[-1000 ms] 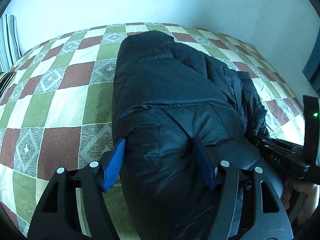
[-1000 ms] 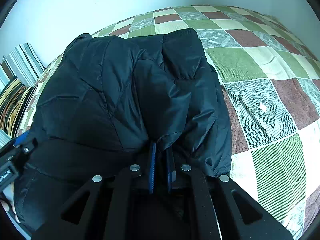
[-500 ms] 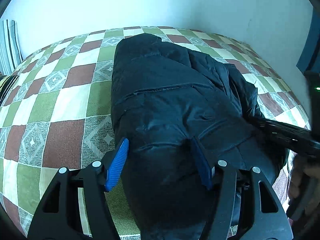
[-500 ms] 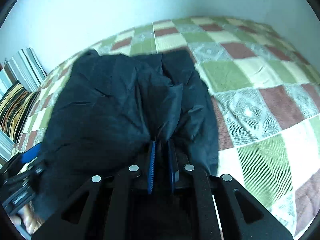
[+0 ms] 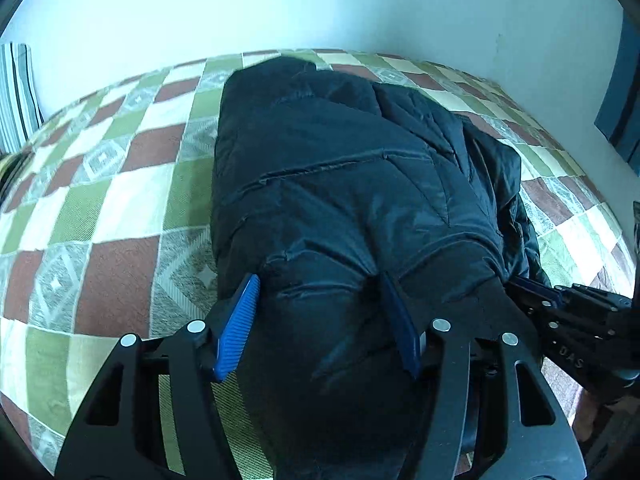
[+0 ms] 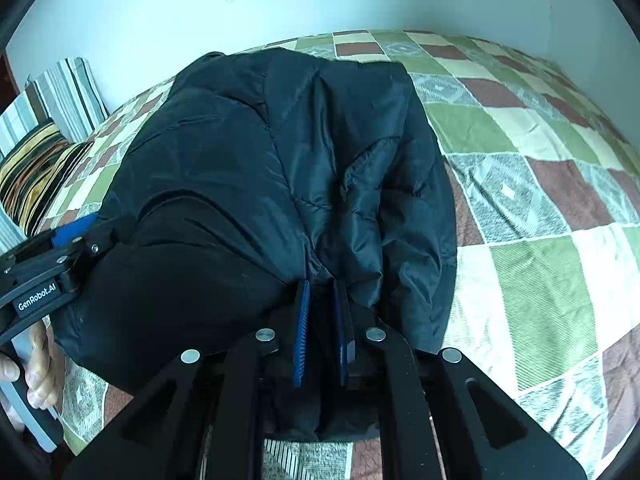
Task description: Fold large clothes
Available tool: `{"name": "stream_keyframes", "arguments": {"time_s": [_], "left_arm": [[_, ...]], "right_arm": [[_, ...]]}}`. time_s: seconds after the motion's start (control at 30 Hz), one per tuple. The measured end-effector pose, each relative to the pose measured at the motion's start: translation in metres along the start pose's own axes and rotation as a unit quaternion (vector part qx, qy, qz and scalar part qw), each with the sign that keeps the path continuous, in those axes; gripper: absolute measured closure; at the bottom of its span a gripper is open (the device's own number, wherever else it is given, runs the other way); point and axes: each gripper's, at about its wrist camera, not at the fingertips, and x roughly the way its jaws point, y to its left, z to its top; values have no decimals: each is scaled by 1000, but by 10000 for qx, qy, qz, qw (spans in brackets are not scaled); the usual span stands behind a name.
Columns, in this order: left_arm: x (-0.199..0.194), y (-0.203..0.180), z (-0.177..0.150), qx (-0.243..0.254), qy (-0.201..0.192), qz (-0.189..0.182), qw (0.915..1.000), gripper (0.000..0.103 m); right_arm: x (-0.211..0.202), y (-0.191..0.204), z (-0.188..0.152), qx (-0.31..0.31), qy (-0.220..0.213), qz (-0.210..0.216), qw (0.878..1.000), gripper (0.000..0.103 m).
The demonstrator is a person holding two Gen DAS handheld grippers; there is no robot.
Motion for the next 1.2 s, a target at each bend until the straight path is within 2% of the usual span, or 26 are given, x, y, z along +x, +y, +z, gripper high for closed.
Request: {"name": "stream_keyframes", "arguments": {"time_s": [0.13,0.27,0.4,0.57,0.73,0.93,1.07,1.2], "left_arm": [[-2,0,1,39,-46,15,10000,43],[-17,6,15,-12,-27,-53,10000,48],[-32,13,42,-35,-259,-39,9997,49],[-11,16,75,32,-209,230,9995,49],[29,20,83,59,181,360,9992,49],[49,18,77,39,302,389,9988,48],[58,17,74,-24,327,424,9986,48],[53,17,76,6,272,456,9986,48]], "right_arm": [[-3,3,2,5,-47,-32,10000,93],[-24,1,15,100,-150,63,9998,92],[-44,-5,47,181,-541,53,9984,89],[-32,-8,96,180,-774,30,9968,89],[3,-8,111,60,-464,-134,9988,89],[53,-20,102,96,40,-117,9999,92],[72,-26,95,272,123,35,9995,93],[66,-21,98,185,83,-40,9998,92]]}}
